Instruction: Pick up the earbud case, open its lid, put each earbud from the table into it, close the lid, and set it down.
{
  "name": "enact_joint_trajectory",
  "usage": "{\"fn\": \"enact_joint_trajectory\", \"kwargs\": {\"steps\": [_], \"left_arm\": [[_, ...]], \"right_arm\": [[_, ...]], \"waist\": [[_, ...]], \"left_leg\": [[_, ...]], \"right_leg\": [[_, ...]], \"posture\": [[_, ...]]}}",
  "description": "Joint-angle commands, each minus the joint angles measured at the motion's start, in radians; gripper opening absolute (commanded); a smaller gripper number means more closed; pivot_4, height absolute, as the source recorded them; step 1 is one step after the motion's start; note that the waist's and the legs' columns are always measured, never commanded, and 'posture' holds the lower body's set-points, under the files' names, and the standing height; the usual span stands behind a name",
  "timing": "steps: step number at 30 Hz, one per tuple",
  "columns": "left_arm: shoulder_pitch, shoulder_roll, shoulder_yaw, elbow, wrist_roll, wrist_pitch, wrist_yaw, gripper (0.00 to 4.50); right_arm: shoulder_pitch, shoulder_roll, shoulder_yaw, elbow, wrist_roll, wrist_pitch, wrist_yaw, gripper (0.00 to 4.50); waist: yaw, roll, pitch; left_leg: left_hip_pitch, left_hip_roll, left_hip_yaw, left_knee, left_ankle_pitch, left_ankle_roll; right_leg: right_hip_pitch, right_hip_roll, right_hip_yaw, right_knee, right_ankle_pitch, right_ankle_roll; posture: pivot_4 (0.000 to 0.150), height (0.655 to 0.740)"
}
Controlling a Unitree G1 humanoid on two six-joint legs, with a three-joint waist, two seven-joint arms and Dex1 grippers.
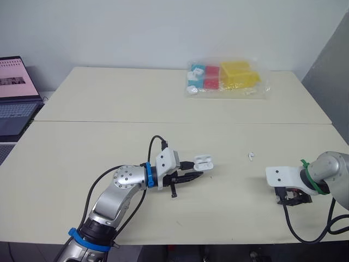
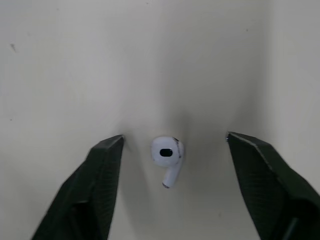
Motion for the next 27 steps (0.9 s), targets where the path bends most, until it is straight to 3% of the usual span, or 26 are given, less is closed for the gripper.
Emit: {"fn": "enact_joint_trajectory", "kwargs": {"steps": [1, 5, 6, 17, 22, 27], "left_arm": [[-0.005, -0.002, -0.003, -0.031, -0.002, -0.016, 0.001, 0.78], [-0.005, -0.003, -0.003, -0.031, -0.001, -0.017, 0.001, 0.78], [-0.005, -0.002, -0.003, -0.031, -0.001, -0.017, 0.001, 0.78], [-0.013, -0.002, 0.007, -0.024, -0.006, -0.013, 0.003, 0.78], [-0.023, -0.012, 0.032, -0.020, -0.038, 0.001, 0.008, 0.78], [-0.064, -0.050, 0.061, -0.019, -0.081, 0.052, 0.043, 0.78]], "right_arm": [[-0.003, -0.004, 0.005, 0.007, -0.021, -0.024, 0.000, 1.83], [-0.004, -0.006, 0.001, 0.016, -0.025, -0.042, 0.003, 0.43], [-0.003, -0.006, -0.002, 0.017, -0.024, -0.047, 0.004, 0.36], [-0.030, -0.020, -0.079, -0.016, 0.025, -0.120, 0.020, 0.37], [-0.120, 0.060, -0.269, -0.174, 0.300, 0.083, 0.049, 0.37], [-0.264, 0.337, -0.460, -0.292, 0.598, 0.441, -0.146, 0.37]], "waist": [[-0.001, 0.000, 0.000], [-0.001, 0.000, 0.000], [-0.001, 0.000, 0.000], [-0.001, 0.000, 0.000], [-0.002, 0.001, 0.001], [0.001, -0.002, 0.002]], "left_leg": [[0.001, 0.000, 0.000, 0.000, 0.000, 0.000], [0.005, 0.000, 0.000, 0.000, 0.000, 0.000], [0.005, 0.000, 0.000, 0.000, 0.000, 0.000], [0.005, 0.000, 0.000, -0.001, 0.000, 0.000], [0.005, 0.000, 0.000, -0.002, 0.000, 0.000], [0.004, 0.000, -0.003, -0.001, 0.000, 0.000]], "right_leg": [[0.001, 0.000, 0.000, 0.000, 0.000, 0.000], [0.004, 0.000, 0.000, 0.000, 0.000, 0.000], [0.004, 0.000, 0.000, 0.000, 0.000, 0.000], [0.004, 0.000, 0.000, 0.000, 0.000, 0.000], [0.003, 0.000, 0.000, 0.000, 0.000, -0.001], [0.005, 0.000, -0.002, 0.000, -0.001, -0.001]], "posture": [[0.150, 0.7378], [0.150, 0.7378], [0.150, 0.7378], [0.150, 0.7378], [0.150, 0.7378], [0.150, 0.7378]]}}
